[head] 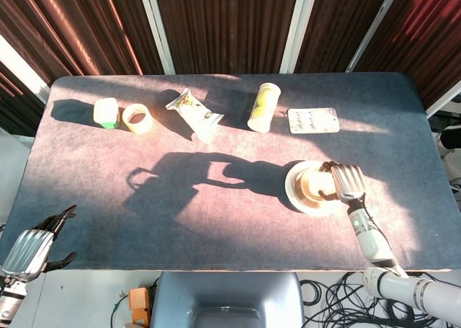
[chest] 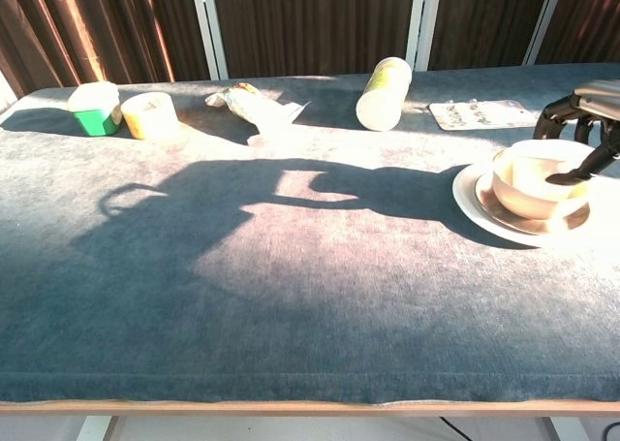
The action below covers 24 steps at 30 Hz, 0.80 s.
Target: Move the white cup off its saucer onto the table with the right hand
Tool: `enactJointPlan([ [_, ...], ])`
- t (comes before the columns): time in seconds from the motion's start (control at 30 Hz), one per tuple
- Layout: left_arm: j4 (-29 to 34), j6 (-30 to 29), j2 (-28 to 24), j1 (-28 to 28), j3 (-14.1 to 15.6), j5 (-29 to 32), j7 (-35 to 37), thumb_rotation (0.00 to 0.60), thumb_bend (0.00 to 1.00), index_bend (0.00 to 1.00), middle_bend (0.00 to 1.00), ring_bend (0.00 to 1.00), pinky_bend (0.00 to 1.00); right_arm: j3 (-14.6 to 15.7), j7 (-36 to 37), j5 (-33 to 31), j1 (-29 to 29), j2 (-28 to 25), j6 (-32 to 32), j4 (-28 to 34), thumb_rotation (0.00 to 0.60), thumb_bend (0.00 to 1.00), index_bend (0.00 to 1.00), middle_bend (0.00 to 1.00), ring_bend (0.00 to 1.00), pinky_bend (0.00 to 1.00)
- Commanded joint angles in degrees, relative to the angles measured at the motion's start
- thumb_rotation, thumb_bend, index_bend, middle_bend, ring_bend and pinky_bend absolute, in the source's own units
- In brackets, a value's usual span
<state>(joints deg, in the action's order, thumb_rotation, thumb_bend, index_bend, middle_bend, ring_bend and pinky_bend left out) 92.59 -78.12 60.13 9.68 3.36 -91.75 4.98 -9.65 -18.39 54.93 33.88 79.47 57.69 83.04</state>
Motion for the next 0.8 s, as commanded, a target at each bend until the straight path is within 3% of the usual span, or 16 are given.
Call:
enactJointPlan([
  [0.03, 0.0, 0.0, 0.0, 0.0, 0.0, 0.0, 0.0, 0.6, 0.22, 0.07, 0.23, 0.24, 0.48, -0.1, 0.0, 0.6, -0.3, 0.4, 0.9, -0.3, 0.6, 0.26, 0.59, 0.48, 0.59, 0.72],
  [0.13, 0.1, -0.1, -0.1, -0.1, 0.0, 0.0, 0.1, 0.6, 0.21, 0.07, 0.23, 0.24, 0.48, -0.2, 0.4, 1.4, -0.6, 0.5, 1.8, 0.0, 0.6, 0.27, 0.66, 0.52, 0.64, 0.76],
  [0.27, 0.1, -0.2, -0.2, -0.2, 0.0, 0.2, 0.2, 0.6, 0.21, 0.07, 0.23, 0.24, 0.48, -0.3, 1.6, 3.2, -1.5, -0.5, 3.2, 2.2, 0.6, 0.27, 0.67, 0.52, 0.65, 0.77],
  [0.6, 0.4, -0.1, -0.3, -0.2, 0.1, 0.1, 0.2, 0.6, 0.22, 0.07, 0.23, 0.24, 0.48, -0.5, -3.2, 10.0, -5.2, -5.4, 14.9, 17.5, 0.6, 0.27, 0.65, 0.52, 0.65, 0.77],
  [0.8, 0.5, -0.2, -0.5, -0.2, 0.1, 0.1, 0.5, 0.6, 0.21, 0.07, 0.23, 0.24, 0.48, -1.5, -2.9, 9.3, -1.5, -3.4, 8.7, 19.2, 0.6, 0.27, 0.65, 0.52, 0.65, 0.77],
])
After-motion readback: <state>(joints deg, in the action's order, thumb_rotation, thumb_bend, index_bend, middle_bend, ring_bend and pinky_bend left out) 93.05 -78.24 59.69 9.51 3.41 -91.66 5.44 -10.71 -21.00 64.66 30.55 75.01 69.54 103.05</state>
